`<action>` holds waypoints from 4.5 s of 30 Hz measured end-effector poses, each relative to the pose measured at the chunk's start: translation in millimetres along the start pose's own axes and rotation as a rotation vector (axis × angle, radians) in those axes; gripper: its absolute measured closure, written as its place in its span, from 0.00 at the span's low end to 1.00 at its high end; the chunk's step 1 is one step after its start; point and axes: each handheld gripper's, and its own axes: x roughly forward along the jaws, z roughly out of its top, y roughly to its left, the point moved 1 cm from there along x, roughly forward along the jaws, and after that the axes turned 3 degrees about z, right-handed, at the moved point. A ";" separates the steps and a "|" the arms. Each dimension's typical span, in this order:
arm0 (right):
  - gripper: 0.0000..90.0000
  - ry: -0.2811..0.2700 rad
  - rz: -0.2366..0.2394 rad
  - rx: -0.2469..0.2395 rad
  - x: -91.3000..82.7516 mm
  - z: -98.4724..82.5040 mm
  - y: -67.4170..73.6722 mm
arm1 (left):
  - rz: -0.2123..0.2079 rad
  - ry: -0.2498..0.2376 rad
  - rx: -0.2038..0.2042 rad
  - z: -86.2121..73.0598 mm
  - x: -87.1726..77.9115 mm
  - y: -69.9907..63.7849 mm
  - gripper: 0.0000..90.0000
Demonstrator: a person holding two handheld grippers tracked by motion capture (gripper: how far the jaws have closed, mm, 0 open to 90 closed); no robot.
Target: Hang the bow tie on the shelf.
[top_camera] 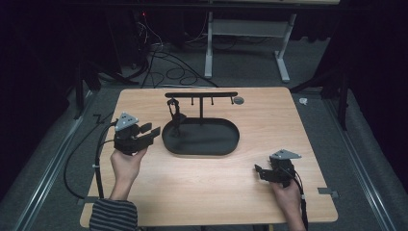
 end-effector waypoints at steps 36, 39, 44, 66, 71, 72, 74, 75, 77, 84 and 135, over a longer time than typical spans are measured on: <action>0.32 0.002 0.000 -0.001 -0.1 0.0 0.1 | 0.008 -0.008 -0.036 -21.9 -12.0 4.8 0.63; 0.31 0.002 -0.001 -0.002 -0.1 0.0 0.1 | 0.010 -0.010 -0.037 -24.0 -12.3 4.1 0.63; 0.31 0.002 -0.001 -0.004 -0.1 -0.1 0.1 | 0.005 -0.003 -0.045 -28.7 -12.1 3.1 0.63; 0.31 0.002 -0.001 -0.003 -0.1 0.0 0.2 | -0.003 0.006 -0.070 -46.2 -14.0 3.1 0.63; 0.31 0.002 -0.002 -0.003 -0.1 0.0 0.1 | 0.009 0.015 -0.056 -49.5 -14.3 0.6 0.63; 0.31 0.002 -0.002 -0.003 -0.1 0.0 0.1 | 0.009 0.015 -0.056 -50.0 -14.4 0.4 0.63; 0.31 0.002 -0.002 -0.003 -0.1 0.0 0.1 | 0.009 0.017 -0.056 -51.2 -14.2 0.2 0.63; 0.31 0.002 -0.002 -0.003 -0.1 0.0 0.1 | 0.009 0.016 -0.057 -51.9 -14.0 -0.2 0.63; 0.31 0.002 -0.002 -0.003 -0.1 0.0 0.1 | 0.007 0.019 -0.057 -52.8 -13.7 -0.7 0.63; 0.32 0.002 -0.002 -0.004 -0.1 0.0 0.2 | -0.001 0.022 -0.063 -58.6 -11.8 -4.0 0.63; 0.31 0.002 -0.002 -0.001 -0.1 -0.1 0.5 | -0.048 0.089 -0.101 -96.9 11.9 -23.7 0.61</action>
